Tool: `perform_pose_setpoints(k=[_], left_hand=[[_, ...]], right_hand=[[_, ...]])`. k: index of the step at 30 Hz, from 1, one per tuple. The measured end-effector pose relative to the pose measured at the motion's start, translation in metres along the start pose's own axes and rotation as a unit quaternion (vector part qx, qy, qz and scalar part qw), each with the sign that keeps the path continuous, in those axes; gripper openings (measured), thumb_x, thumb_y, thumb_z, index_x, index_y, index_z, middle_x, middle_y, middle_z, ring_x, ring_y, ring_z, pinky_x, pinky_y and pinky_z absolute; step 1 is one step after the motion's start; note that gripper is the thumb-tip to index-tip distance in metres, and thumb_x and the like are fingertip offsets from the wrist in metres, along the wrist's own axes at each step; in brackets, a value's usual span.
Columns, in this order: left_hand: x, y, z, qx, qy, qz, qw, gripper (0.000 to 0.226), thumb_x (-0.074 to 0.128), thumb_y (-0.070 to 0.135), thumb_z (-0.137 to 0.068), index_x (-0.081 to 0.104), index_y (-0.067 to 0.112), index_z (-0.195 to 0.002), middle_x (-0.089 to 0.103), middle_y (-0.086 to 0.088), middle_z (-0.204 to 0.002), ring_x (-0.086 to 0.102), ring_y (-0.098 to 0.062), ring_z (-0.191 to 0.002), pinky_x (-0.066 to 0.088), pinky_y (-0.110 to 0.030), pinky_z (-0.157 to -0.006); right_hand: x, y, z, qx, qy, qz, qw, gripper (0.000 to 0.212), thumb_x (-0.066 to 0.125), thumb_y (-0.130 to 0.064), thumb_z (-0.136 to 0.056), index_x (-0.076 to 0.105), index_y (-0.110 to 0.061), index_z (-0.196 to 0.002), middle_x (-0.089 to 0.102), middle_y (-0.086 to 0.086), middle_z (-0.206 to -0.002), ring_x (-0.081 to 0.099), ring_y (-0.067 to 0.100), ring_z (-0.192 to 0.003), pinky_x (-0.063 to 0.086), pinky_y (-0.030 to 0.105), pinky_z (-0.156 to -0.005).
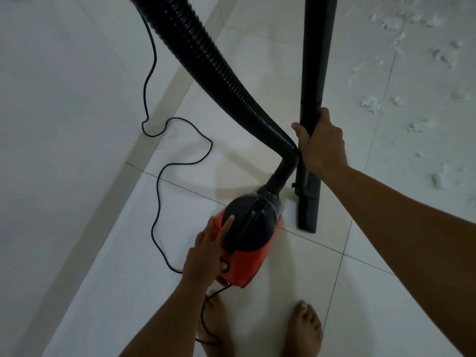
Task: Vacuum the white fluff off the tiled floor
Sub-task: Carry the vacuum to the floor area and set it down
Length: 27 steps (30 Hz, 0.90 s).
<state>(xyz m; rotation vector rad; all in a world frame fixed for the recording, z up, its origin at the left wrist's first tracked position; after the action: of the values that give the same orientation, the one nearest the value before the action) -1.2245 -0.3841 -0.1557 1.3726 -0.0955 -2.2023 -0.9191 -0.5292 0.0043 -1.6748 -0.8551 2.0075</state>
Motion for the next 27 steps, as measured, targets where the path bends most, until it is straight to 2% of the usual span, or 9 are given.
perform_pose_setpoints(k=[4, 8, 13, 15, 17, 19, 22, 25, 27], left_hand=[[-0.001, -0.002, 0.000, 0.010, 0.021, -0.037, 0.999, 0.117, 0.073, 0.028, -0.088, -0.023, 0.048, -0.152, 0.001, -0.008, -0.168, 0.042, -0.027, -0.137, 0.060, -0.037, -0.087], [0.003, -0.005, 0.001, -0.001, 0.042, -0.043, 0.998, 0.113, 0.071, 0.030, -0.090, -0.021, 0.050, -0.153, 0.002, -0.009, -0.167, 0.044, -0.028, -0.136, 0.059, -0.043, -0.089], [0.006, -0.005, -0.001, -0.003, -0.049, 0.000, 0.999, 0.123, 0.078, 0.029, -0.084, -0.022, 0.056, -0.150, 0.000, -0.006, -0.168, 0.051, -0.030, -0.132, 0.057, -0.045, -0.093], [-0.012, 0.006, -0.004, 0.018, -0.118, 0.043, 0.992, 0.121, 0.078, 0.033, -0.081, -0.019, 0.054, -0.150, 0.000, -0.006, -0.168, 0.043, -0.034, -0.139, 0.049, -0.044, -0.104], [-0.065, 0.035, -0.011, 0.031, -0.135, 0.148, 0.979, 0.117, 0.080, 0.051, -0.077, -0.008, 0.051, -0.155, 0.004, -0.002, -0.169, 0.020, -0.029, -0.152, 0.031, -0.047, -0.117], [-0.155, 0.071, -0.024, 0.025, -0.053, 0.293, 0.954, 0.112, 0.079, 0.071, -0.065, 0.009, 0.061, -0.151, 0.015, 0.012, -0.166, 0.020, -0.018, -0.152, 0.028, -0.049, -0.119], [-0.297, 0.132, -0.030, 0.064, 0.087, 0.444, 0.890, 0.092, 0.080, 0.079, -0.057, 0.034, 0.068, -0.136, 0.043, 0.038, -0.143, 0.043, 0.004, -0.135, 0.043, -0.032, -0.108], [-0.397, 0.172, -0.021, 0.097, 0.178, 0.530, 0.823, 0.079, 0.081, 0.077, -0.057, 0.050, 0.058, -0.128, 0.059, 0.034, -0.127, 0.053, 0.016, -0.120, 0.048, -0.009, -0.090], [-0.425, 0.184, -0.015, 0.087, 0.197, 0.573, 0.790, 0.083, 0.083, 0.071, -0.060, 0.056, 0.045, -0.134, 0.062, 0.020, -0.131, 0.057, 0.010, -0.120, 0.050, -0.015, -0.096]], right_hand=[[0.000, -0.002, -0.001, -0.005, -0.014, 0.011, 1.000, 0.048, 0.057, -0.040, -0.102, 0.045, -0.006, -0.134, 0.066, 0.016, -0.112, 0.063, 0.032, -0.091, 0.052, 0.041, -0.079], [0.001, 0.000, -0.005, -0.002, -0.024, 0.022, 0.999, 0.048, 0.057, -0.042, -0.101, 0.045, -0.007, -0.132, 0.065, 0.016, -0.111, 0.056, 0.026, -0.084, 0.048, 0.037, -0.075], [-0.002, 0.003, 0.000, 0.017, -0.040, 0.004, 0.999, 0.048, 0.058, -0.040, -0.101, 0.046, -0.006, -0.133, 0.065, 0.015, -0.110, 0.061, 0.029, -0.088, 0.049, 0.035, -0.074], [-0.007, -0.003, 0.004, 0.029, -0.049, -0.012, 0.998, 0.048, 0.060, -0.038, -0.101, 0.046, -0.007, -0.135, 0.062, 0.009, -0.104, 0.057, 0.022, -0.082, 0.047, 0.032, -0.072], [-0.015, -0.013, 0.007, 0.044, -0.058, -0.023, 0.997, 0.046, 0.060, -0.037, -0.101, 0.046, -0.008, -0.134, 0.059, 0.006, -0.099, 0.056, 0.021, -0.077, 0.047, 0.032, -0.069], [-0.025, -0.028, 0.010, 0.062, -0.072, -0.033, 0.995, 0.042, 0.060, -0.034, -0.101, 0.046, -0.009, -0.131, 0.062, 0.010, -0.099, 0.057, 0.023, -0.076, 0.049, 0.033, -0.069], [-0.040, -0.052, 0.020, 0.083, -0.093, -0.054, 0.991, 0.036, 0.062, -0.026, -0.100, 0.047, -0.009, -0.129, 0.066, 0.014, -0.102, 0.062, 0.027, -0.079, 0.055, 0.038, -0.071], [-0.053, -0.077, 0.030, 0.088, -0.108, -0.066, 0.988, 0.029, 0.062, -0.016, -0.099, 0.049, -0.009, -0.124, 0.067, 0.016, -0.099, 0.066, 0.030, -0.082, 0.057, 0.042, -0.071], [-0.060, -0.090, 0.037, 0.094, -0.112, -0.075, 0.986, 0.026, 0.062, -0.011, -0.097, 0.049, -0.012, -0.119, 0.066, 0.012, -0.099, 0.066, 0.030, -0.084, 0.058, 0.046, -0.075]])
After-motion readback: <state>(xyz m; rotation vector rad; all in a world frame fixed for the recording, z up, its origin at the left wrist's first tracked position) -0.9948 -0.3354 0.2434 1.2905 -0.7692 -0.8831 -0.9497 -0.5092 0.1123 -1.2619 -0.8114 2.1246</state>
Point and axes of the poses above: each hand's wrist, its own z-axis away from the middle knuckle, its own x-axis out of the palm, y = z × x, the point moved 10 cm from there along -z, towards the middle knuckle
